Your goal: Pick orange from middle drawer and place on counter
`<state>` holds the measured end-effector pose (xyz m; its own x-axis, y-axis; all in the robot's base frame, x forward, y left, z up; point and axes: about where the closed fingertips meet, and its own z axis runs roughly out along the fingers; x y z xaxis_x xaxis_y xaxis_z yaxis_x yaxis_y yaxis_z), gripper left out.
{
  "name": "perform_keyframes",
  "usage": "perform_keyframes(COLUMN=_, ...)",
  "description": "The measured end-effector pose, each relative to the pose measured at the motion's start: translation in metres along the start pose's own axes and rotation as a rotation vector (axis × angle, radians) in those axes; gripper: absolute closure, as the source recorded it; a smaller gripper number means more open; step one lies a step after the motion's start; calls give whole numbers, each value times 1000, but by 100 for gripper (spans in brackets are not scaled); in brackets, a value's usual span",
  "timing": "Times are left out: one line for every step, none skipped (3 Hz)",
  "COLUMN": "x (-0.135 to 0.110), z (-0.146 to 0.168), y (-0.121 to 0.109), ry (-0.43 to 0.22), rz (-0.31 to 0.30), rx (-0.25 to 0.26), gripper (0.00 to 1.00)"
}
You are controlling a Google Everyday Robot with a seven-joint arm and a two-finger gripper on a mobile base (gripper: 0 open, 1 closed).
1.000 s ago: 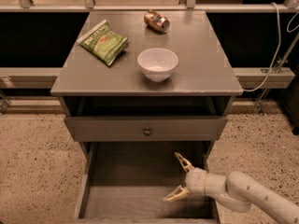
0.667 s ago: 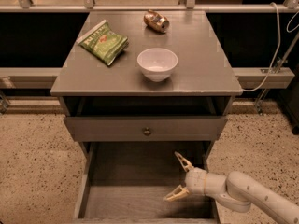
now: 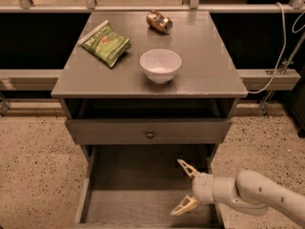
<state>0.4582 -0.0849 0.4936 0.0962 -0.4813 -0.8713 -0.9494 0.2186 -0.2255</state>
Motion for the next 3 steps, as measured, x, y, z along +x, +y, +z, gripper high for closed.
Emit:
perform_keyframes(x=-29, z=-41, y=36, ry=101, rz=75, rx=-18, gripper=0)
perform_keyframes(x=-86, z=-100, y=50, ry=109, rz=101, rx=43, gripper=0)
perform_keyframes(x=-97, z=-137, y=51, ry=146, rz=91, rx=108, gripper=0)
